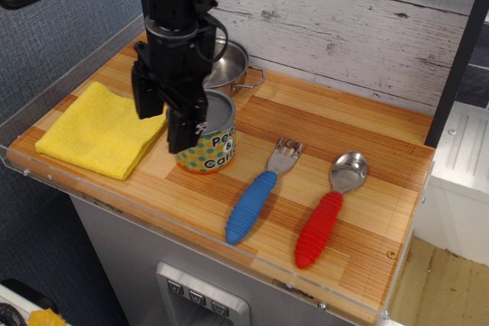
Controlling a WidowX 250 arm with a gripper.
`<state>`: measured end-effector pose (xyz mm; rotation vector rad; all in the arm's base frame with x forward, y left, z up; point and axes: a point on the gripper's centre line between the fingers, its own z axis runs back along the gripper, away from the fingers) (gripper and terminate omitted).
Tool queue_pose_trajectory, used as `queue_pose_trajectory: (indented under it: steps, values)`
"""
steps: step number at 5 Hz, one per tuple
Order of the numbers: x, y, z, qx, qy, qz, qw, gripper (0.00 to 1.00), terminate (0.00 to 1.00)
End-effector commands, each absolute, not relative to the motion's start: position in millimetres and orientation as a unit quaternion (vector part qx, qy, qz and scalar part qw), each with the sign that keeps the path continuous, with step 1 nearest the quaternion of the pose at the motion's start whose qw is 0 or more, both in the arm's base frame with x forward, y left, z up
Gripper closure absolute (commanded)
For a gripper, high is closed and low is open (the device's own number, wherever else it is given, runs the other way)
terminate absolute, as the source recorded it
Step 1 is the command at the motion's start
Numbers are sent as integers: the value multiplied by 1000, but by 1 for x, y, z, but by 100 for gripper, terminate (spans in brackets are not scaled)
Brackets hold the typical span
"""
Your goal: Move the can behind the blue fork
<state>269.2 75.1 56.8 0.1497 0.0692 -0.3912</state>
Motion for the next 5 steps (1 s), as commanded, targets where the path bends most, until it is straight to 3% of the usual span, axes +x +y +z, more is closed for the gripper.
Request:
queue_pose_trajectory:
  steps: [1,5]
  values:
    - [297,75,70,82,2,-200,976,0,0]
    - [331,57,77,72,-21,-215,974,0,0]
